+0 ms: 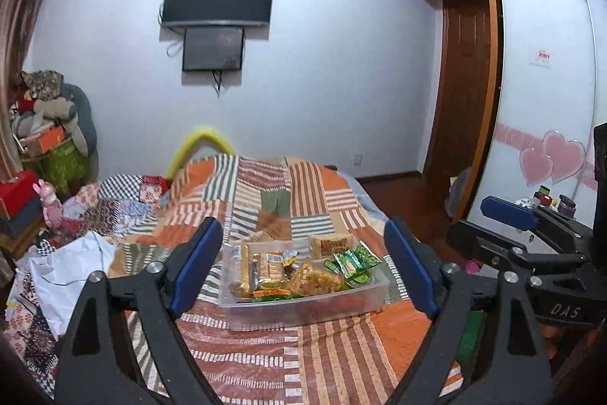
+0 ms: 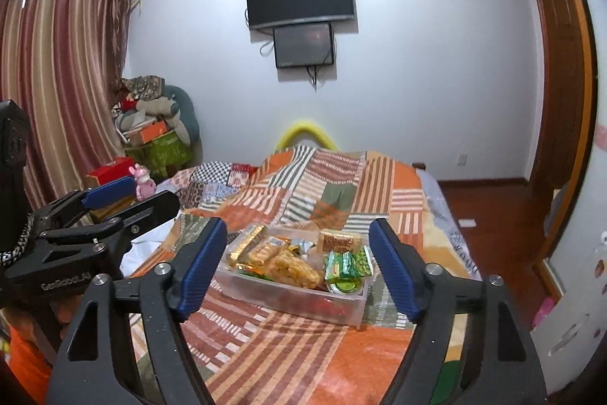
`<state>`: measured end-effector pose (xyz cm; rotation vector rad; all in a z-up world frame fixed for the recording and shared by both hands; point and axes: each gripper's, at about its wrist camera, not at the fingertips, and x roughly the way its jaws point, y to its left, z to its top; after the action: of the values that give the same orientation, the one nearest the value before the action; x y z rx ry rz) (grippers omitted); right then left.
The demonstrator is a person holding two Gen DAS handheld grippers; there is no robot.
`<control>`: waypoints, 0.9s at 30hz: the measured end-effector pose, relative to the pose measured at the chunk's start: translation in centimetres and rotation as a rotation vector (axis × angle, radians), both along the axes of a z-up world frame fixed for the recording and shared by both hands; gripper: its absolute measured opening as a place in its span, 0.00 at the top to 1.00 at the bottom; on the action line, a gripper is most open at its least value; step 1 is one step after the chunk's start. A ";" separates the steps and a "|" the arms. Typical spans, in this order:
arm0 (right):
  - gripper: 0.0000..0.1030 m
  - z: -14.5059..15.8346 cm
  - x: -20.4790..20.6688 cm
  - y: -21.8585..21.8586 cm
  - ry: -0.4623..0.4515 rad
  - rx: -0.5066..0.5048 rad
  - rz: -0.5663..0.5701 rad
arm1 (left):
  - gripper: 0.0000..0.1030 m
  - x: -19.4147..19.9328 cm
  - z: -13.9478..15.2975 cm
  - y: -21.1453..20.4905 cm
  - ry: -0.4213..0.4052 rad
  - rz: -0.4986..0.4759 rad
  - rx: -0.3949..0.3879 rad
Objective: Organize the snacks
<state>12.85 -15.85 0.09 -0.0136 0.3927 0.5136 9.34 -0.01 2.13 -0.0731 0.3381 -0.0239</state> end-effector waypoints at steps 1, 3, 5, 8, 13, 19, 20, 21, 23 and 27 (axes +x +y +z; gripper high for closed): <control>0.22 0.1 -0.4 0.1 -0.012 0.000 -0.010 | 0.11 -0.6 0.1 0.0 -0.012 0.007 0.003; 0.20 0.3 -1.2 0.2 -0.031 0.003 -0.025 | 0.09 -1.5 0.3 0.0 -0.030 0.015 0.013; 0.18 0.4 -1.7 0.2 -0.040 0.008 -0.038 | 0.06 -2.2 0.5 -0.1 -0.047 0.025 0.024; 0.11 0.5 -2.1 0.0 -0.047 0.016 -0.049 | 0.04 -3.3 0.6 -0.2 -0.064 0.036 0.028; 0.05 0.6 -2.5 -0.2 -0.061 0.023 -0.063 | 0.02 -3.9 0.5 -0.2 -0.078 0.043 0.021; 0.01 0.6 -3.3 -0.5 -0.079 0.024 -0.085 | 0.02 -4.4 0.4 -0.3 -0.081 0.047 0.014; 0.01 0.6 -3.3 -0.6 -0.081 0.025 -0.087 | 0.02 -4.4 0.4 -0.3 -0.081 0.046 0.013; 0.01 0.5 -3.4 -0.6 -0.082 0.025 -0.087 | 0.02 -4.5 0.4 -0.2 -0.082 0.043 0.011; 0.01 0.4 -3.3 -0.7 -0.081 0.027 -0.084 | 0.02 -4.4 0.4 -0.2 -0.082 0.042 0.010; 0.00 0.4 -3.4 -0.8 -0.084 0.034 -0.090 | 0.01 -4.5 0.2 -0.2 -0.080 0.043 0.013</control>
<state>9.50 -16.68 0.52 0.0154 0.3006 0.4298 4.86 -0.21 2.37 -0.0664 0.2563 0.0180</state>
